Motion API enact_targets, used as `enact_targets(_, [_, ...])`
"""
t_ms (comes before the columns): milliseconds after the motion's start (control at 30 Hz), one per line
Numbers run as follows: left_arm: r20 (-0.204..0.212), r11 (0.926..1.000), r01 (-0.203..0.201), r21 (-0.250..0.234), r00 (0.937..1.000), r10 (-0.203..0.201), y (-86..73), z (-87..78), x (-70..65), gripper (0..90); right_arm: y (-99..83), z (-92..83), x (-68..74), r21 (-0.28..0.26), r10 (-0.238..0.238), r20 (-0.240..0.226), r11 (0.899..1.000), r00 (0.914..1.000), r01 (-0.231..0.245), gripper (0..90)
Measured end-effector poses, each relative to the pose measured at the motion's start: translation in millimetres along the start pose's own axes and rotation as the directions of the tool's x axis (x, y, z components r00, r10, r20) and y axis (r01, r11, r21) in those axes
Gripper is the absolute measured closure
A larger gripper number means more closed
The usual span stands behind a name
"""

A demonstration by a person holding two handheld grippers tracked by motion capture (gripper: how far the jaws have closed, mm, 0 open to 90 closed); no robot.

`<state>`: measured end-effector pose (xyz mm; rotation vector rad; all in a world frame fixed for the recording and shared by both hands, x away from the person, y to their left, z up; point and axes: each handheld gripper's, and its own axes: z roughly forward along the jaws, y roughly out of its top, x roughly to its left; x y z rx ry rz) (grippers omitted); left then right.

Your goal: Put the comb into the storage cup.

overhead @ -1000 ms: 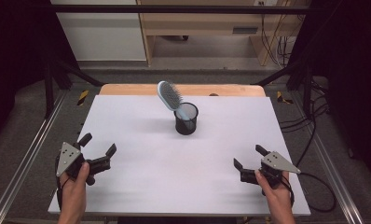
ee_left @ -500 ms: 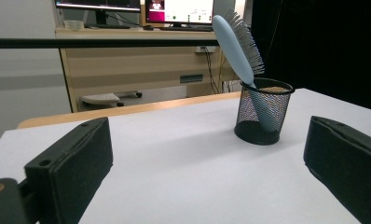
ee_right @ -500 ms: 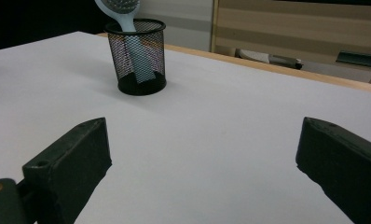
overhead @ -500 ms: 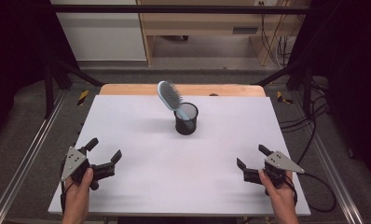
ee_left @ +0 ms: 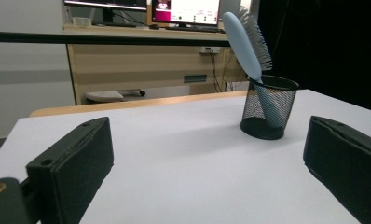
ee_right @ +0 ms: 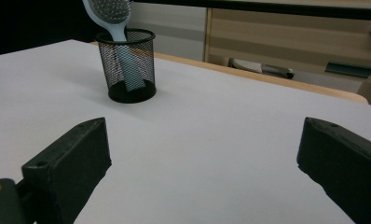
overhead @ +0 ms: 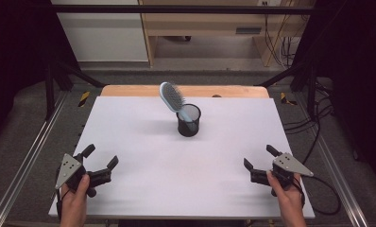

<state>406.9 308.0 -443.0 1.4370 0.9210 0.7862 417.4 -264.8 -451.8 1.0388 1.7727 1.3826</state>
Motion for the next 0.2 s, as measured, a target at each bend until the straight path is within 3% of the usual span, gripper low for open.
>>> enact_targets(200, [-0.024, 0.9999, -0.006, -0.011, 0.9997, 0.006, -0.1, -1.1, 1.0, 1.6, -1.5, -3.8, -3.2, -0.029, -0.006, 0.019, 1.0, 0.9998, 0.007, 2.3])
